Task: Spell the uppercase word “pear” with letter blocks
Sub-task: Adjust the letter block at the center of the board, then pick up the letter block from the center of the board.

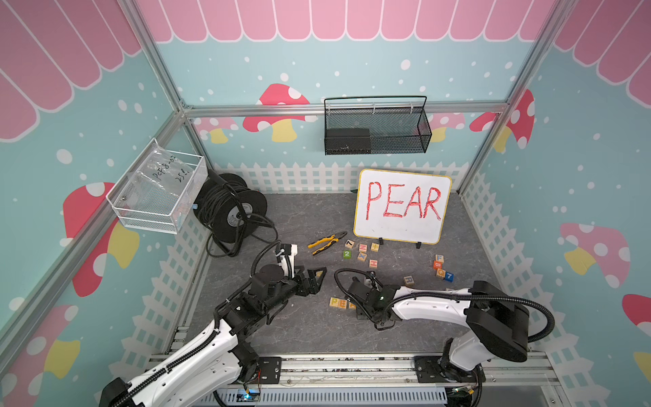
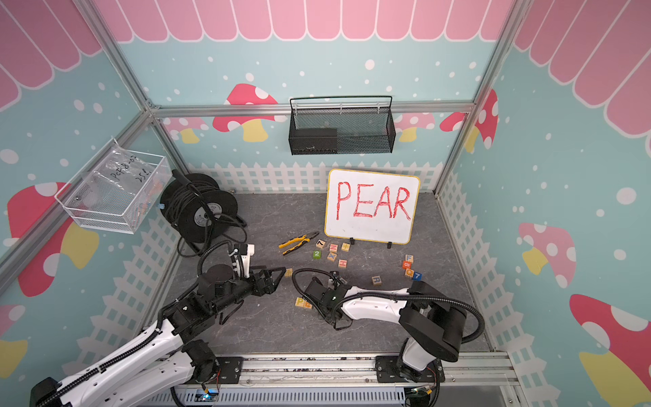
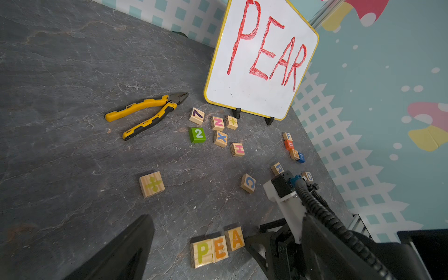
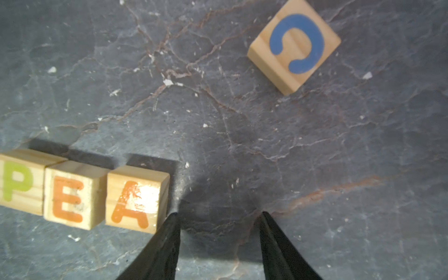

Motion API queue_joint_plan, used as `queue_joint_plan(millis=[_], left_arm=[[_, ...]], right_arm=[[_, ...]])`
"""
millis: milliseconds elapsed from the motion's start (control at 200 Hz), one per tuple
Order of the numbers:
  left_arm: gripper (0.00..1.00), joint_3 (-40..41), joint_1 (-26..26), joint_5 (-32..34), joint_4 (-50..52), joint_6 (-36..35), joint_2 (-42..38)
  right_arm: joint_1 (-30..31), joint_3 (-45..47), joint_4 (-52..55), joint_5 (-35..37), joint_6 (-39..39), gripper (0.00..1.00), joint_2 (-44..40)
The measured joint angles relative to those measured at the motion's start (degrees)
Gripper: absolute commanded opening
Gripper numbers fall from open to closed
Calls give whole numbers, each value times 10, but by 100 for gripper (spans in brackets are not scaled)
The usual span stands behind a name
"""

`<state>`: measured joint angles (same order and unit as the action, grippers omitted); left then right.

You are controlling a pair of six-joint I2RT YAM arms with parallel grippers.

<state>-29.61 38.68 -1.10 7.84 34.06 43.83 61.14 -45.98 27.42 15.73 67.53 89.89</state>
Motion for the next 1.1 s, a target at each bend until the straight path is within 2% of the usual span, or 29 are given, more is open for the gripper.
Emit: queue_joint_plan(millis=[671,831,1101], left_arm=[[97,0,0,0,0,0,10],[97,0,0,0,0,0,12],[97,-8,0,0,-6,0,43]], right_arm=[[0,-15,-21,3,-67,55,16],[0,-15,-3,23,-52,56,2],[-19,-15,45,90,11,57,-87]])
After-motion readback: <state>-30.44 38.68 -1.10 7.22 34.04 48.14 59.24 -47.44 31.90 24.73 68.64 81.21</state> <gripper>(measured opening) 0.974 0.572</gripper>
